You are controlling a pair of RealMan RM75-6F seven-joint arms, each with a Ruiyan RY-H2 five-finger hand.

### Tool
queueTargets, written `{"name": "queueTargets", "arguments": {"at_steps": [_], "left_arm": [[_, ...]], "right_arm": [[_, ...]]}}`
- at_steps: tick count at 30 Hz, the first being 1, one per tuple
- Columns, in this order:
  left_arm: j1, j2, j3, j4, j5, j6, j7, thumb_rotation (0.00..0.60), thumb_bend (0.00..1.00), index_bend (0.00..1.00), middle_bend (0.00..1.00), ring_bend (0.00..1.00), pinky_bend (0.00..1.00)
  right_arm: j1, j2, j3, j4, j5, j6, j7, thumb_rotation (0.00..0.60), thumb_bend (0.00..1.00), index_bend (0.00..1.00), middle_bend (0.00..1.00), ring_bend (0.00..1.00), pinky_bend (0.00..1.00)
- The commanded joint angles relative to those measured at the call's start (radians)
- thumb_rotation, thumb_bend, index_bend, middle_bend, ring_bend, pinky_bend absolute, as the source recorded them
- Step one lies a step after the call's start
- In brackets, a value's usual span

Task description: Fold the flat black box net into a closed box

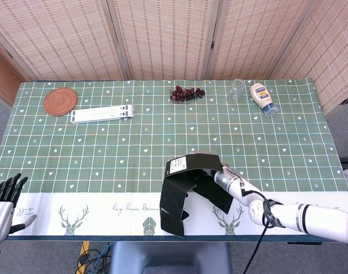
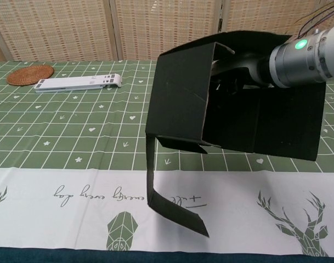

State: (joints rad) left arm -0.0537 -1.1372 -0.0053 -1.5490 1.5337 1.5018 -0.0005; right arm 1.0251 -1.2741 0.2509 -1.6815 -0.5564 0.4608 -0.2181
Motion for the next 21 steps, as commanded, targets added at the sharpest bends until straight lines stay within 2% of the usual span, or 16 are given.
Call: {"name": "queueTargets", "arguments": {"at_steps": [1, 6, 10, 13, 19, 21], "left_arm": [[-0.001, 0.0, 0.001, 0.0, 0.0, -0.002, -0.001, 0.6, 0.14, 0.0, 0.0, 0.0, 0.08], [-0.003, 0.0, 0.002, 0.001, -0.001, -0.007, -0.003, 0.6, 0.14, 0.0, 0.0, 0.0, 0.08], [-0.003, 0.0, 0.002, 0.002, -0.003, -0.011, -0.005, 0.6, 0.14, 0.0, 0.0, 0.0, 0.08], [-0.003, 0.0, 0.004, 0.001, -0.003, -0.012, -0.004, 0.6, 0.14, 0.0, 0.0, 0.0, 0.08], [-0.004, 0.002, 0.005, -0.001, -0.004, -0.016, -0.004, 0.6, 0.14, 0.0, 0.0, 0.0, 0.08], [-0.005, 0.002, 0.004, -0.002, -0.002, -0.016, -0.003, 0.6, 0.14, 0.0, 0.0, 0.0, 0.08]], "right_arm": [[0.066, 0.001, -0.055, 0.042, 0.054, -0.027, 0.018, 0.6, 0.71, 0.68, 0.62, 0.95, 1.0], [0.15, -0.015, -0.133, 0.089, 0.112, -0.039, 0.017, 0.6, 0.71, 0.68, 0.59, 0.95, 1.0], [0.187, -0.036, -0.173, 0.114, 0.14, -0.037, 0.034, 0.6, 0.69, 0.68, 0.55, 0.95, 1.0], [0.202, -0.051, -0.193, 0.127, 0.144, -0.032, 0.049, 0.6, 0.68, 0.63, 0.51, 0.95, 1.0], [0.205, -0.063, -0.202, 0.132, 0.126, -0.026, 0.074, 0.6, 0.59, 0.32, 0.41, 0.93, 1.0], [0.198, -0.07, -0.202, 0.132, 0.103, -0.008, 0.083, 0.6, 0.53, 0.19, 0.32, 0.91, 1.0]]}}
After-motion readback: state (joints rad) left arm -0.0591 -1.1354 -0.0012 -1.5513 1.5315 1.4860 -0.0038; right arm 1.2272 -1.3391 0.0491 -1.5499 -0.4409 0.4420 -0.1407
